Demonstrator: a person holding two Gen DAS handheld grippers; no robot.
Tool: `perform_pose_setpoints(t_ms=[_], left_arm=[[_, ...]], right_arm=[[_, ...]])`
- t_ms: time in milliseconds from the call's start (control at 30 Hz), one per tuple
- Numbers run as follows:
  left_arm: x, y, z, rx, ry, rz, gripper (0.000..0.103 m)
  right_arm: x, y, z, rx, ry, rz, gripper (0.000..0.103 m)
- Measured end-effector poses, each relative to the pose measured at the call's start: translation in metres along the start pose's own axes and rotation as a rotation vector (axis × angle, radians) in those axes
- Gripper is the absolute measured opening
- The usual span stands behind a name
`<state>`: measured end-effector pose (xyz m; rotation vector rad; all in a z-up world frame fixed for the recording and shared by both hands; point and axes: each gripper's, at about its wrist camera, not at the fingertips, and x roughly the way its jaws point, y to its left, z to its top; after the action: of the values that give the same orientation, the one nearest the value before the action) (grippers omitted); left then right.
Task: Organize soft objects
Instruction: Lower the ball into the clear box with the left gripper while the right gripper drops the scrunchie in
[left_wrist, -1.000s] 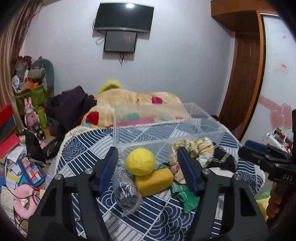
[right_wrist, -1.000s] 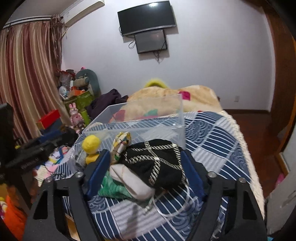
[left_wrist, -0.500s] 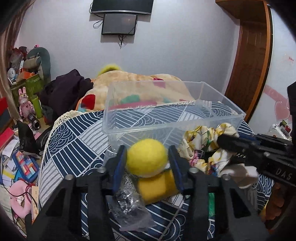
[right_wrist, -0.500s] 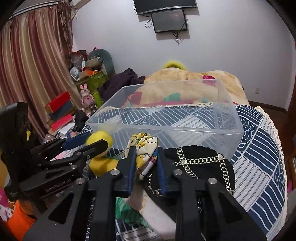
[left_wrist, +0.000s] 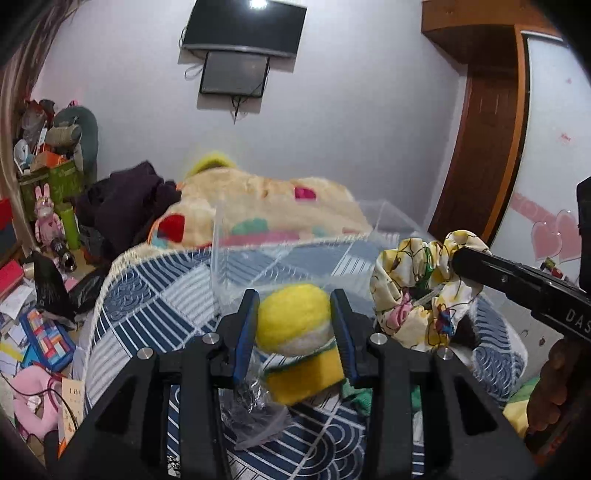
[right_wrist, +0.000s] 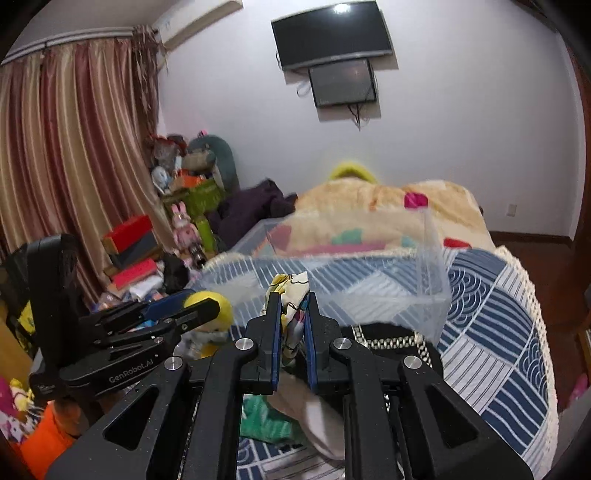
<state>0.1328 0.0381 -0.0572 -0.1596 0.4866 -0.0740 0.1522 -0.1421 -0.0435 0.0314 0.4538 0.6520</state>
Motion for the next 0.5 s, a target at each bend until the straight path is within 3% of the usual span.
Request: perform_pose_setpoints(t_ms=[200, 500], left_arm=[[-0.014, -0.008, 0.021, 0.033, -0.084, 0.014, 0.039], [0.007, -0.007, 0.053, 0.06, -0.099, 0.034, 0.039]], right_arm=[[-0.01, -0.001, 0.019, -0.017, -0.079, -0.038, 0.01], [0.006, -0.019, 0.041, -0.015, -0.098, -0.126, 0.01]])
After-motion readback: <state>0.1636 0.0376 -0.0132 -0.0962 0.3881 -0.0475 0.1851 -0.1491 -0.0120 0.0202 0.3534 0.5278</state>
